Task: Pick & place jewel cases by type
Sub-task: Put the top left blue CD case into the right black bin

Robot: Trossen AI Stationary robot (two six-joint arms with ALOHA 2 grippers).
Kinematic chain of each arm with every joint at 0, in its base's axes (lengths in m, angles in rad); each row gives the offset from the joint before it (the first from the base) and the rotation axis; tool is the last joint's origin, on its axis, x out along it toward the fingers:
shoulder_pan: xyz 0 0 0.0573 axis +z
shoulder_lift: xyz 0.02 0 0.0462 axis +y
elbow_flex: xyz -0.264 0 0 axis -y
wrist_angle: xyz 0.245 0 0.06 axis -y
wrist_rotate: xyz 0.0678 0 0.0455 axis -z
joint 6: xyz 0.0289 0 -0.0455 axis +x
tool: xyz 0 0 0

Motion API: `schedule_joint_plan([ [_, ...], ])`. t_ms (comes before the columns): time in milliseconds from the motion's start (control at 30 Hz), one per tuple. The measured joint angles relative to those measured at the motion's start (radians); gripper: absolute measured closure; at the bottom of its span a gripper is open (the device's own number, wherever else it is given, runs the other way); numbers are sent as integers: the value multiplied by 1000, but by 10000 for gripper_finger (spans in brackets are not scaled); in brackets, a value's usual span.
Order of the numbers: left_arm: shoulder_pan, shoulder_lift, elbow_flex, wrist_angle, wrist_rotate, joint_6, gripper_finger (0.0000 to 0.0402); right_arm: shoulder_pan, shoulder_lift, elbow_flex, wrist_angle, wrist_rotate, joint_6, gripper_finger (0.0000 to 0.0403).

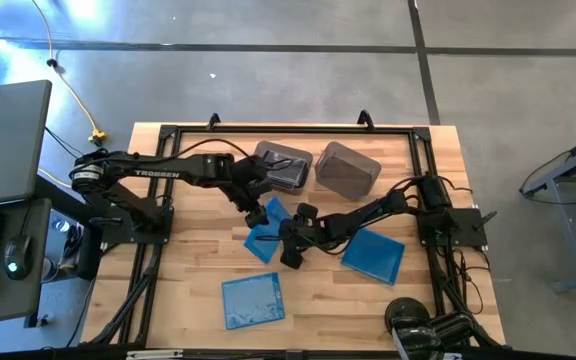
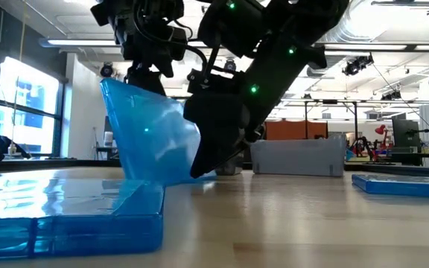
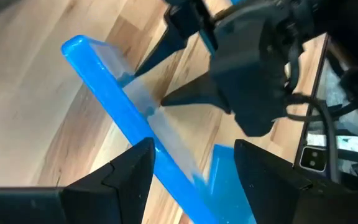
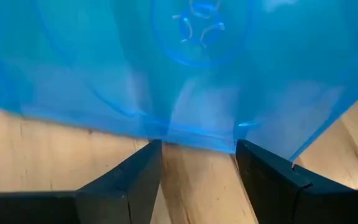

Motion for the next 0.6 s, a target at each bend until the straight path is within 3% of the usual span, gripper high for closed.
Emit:
schedule_joint_plan([
  [600,0,1,-12,76,4,-51,181,16,-2,3,1,74,-19,199],
])
